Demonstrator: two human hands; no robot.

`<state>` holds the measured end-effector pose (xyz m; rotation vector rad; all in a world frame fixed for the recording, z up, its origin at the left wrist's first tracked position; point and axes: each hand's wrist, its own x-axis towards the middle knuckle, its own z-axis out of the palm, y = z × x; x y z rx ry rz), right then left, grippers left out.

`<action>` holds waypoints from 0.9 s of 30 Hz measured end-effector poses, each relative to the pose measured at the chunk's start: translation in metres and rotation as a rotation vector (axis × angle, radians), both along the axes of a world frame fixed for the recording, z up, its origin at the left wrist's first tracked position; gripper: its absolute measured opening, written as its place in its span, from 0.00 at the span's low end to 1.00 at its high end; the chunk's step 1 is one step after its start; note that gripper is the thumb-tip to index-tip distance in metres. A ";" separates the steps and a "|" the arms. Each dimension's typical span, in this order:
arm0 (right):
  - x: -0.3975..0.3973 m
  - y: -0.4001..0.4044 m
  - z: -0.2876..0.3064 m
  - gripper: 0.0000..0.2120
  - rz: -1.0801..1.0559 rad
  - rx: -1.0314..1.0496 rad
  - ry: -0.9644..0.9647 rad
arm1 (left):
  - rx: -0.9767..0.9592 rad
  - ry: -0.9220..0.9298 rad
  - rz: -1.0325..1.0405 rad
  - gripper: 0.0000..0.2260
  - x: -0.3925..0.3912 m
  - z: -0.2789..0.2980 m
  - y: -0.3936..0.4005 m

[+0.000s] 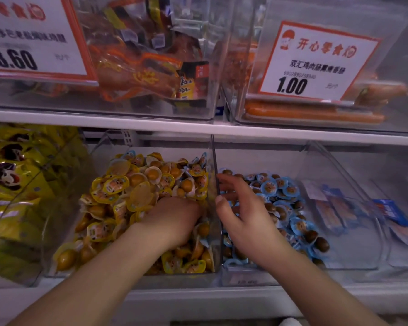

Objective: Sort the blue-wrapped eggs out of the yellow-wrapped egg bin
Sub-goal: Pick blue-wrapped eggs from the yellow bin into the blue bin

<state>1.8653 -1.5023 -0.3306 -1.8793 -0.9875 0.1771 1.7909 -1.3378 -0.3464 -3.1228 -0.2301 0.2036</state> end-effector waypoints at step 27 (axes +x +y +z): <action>-0.096 0.098 0.038 0.19 0.149 0.297 1.363 | -1.179 -0.914 0.547 0.09 -0.090 0.041 0.026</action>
